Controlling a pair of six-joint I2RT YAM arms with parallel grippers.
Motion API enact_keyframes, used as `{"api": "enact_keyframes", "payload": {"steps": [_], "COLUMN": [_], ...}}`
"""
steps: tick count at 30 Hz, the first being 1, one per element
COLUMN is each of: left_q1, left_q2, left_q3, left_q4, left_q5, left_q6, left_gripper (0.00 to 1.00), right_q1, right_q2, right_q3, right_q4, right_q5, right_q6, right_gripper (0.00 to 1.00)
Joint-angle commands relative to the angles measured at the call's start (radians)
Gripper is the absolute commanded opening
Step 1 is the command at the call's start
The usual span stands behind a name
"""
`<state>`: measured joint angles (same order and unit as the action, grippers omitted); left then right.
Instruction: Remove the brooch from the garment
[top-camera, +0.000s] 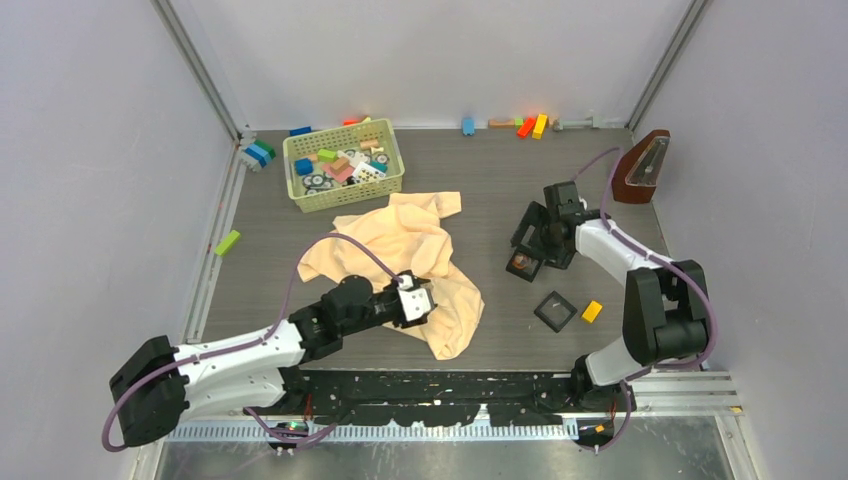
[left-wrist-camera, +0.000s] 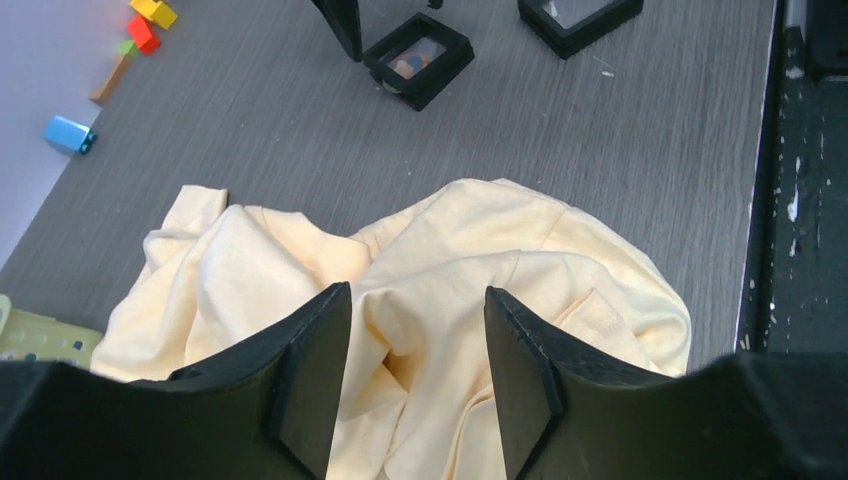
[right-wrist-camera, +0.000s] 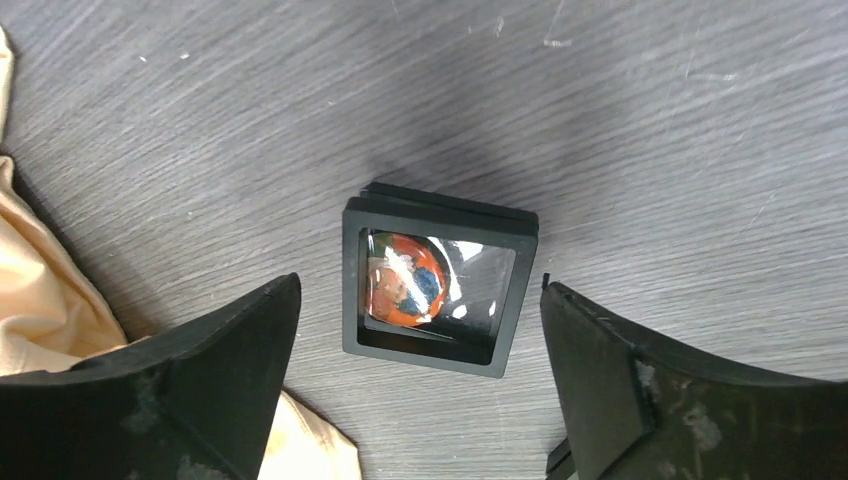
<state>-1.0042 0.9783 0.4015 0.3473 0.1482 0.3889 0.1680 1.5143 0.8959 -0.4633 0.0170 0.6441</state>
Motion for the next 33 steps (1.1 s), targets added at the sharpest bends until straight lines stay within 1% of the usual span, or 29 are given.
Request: {"api": "enact_keyframes", "payload": {"steps": [1,2,4,5,6,7,8,9,10,11,12,13,14,16,18,19,20,21,22,23,24,25,27,28,29,31,33], "left_q1": [0.02,0.024,0.047,0.068,0.101,0.145,0.183,0.228,0.254,0.28,0.312,0.347,0.394,0.491,0.59,0.634,0.668,0.689,0.708,0.727,0.75,0.775,0.819,0.831,0.844,0.859,0.868], "left_q2": [-0.05,-0.061,-0.073,-0.076,-0.077,-0.079,-0.085,-0.095,-0.107,-0.118,-0.121,-0.116,-0.103,-0.079,-0.074,-0.065,-0.053,-0.031,-0.008,0.014,0.037,0.061,0.117,0.148,0.183,0.239,0.284], "left_q3": [0.035,0.039,0.073,0.105,0.138,0.168,0.182,0.184,0.177,0.171,0.171,0.191,0.207,0.211,0.185,0.173,0.166,0.163,0.154,0.144,0.132,0.121,0.108,0.1,0.093,0.073,0.029], "left_q4": [0.0,-0.006,-0.069,-0.158,-0.23,-0.29,-0.324,-0.336,-0.336,-0.336,-0.355,-0.402,-0.446,-0.467,-0.422,-0.394,-0.375,-0.359,-0.338,-0.297,-0.26,-0.227,-0.169,-0.132,-0.1,-0.023,0.099], "left_q5": [-0.076,-0.111,-0.203,-0.252,-0.29,-0.3,-0.299,-0.305,-0.326,-0.355,-0.386,-0.424,-0.449,-0.453,-0.413,-0.404,-0.414,-0.449,-0.482,-0.501,-0.499,-0.481,-0.442,-0.443,-0.444,-0.444,-0.424], "left_q6": [-0.151,-0.184,-0.264,-0.316,-0.369,-0.419,-0.447,-0.463,-0.472,-0.48,-0.484,-0.483,-0.483,-0.492,-0.507,-0.514,-0.515,-0.512,-0.506,-0.502,-0.501,-0.505,-0.509,-0.503,-0.494,-0.489,-0.482], "left_gripper": [0.59,0.62,0.66,0.68,0.69,0.69,0.69,0.7,0.7,0.71,0.71,0.71,0.72,0.72,0.73,0.73,0.78,0.81,0.82,0.83,0.84,0.86,0.91,0.92,0.94,0.98,0.99], "right_q1": [-0.002,-0.002,-0.002,-0.003,-0.002,-0.002,-0.004,-0.004,-0.004,-0.004,-0.004,-0.005,-0.006,-0.019,-0.033,-0.04,-0.044,-0.055,-0.059,-0.068,-0.071,-0.074,-0.075,-0.075,-0.075,-0.076,-0.076], "right_q2": [-0.083,-0.1,-0.146,-0.173,-0.187,-0.219,-0.237,-0.279,-0.3,-0.346,-0.387,-0.404,-0.43,-0.435,-0.423,-0.42,-0.422,-0.424,-0.433,-0.439,-0.459,-0.466,-0.489,-0.489,-0.483,-0.443,-0.373], "right_q3": [0.067,0.069,0.081,0.082,0.075,0.063,0.021,-0.006,-0.07,-0.103,-0.167,-0.196,-0.245,-0.265,-0.264,-0.273,-0.314,-0.341,-0.413,-0.448,-0.484,-0.509,-0.522,-0.529,-0.557,-0.599,-0.624], "right_q4": [-0.005,-0.004,-0.001,0.002,0.014,0.028,0.077,0.111,0.199,0.247,0.326,0.402,0.43,0.455,0.458,0.506,0.543,0.643,0.703,0.815,0.862,0.899,0.909,0.92,0.975,1.077,1.154], "right_q5": [0.044,0.06,0.102,0.125,0.188,0.22,0.279,0.306,0.315,0.344,0.363,0.391,0.405,0.434,0.453,0.458,0.453,0.43,0.416,0.389,0.36,0.354,0.381,0.391,0.39,0.376,0.384], "right_q6": [-0.055,-0.064,-0.086,-0.09,-0.095,-0.098,-0.109,-0.127,-0.162,-0.173,-0.174,-0.186,-0.188,-0.193,-0.212,-0.229,-0.238,-0.245,-0.247,-0.266,-0.288,-0.363,-0.417,-0.423,-0.418,-0.442,-0.475], "right_gripper": [0.98,0.99,0.99,0.99,0.98,0.98,0.97,0.97,0.97,0.97,0.97,0.96,0.96,0.96,0.97,0.97,0.97,0.97,0.97,0.97,0.97,0.97,0.97,0.97,0.97,0.97,0.97]}}
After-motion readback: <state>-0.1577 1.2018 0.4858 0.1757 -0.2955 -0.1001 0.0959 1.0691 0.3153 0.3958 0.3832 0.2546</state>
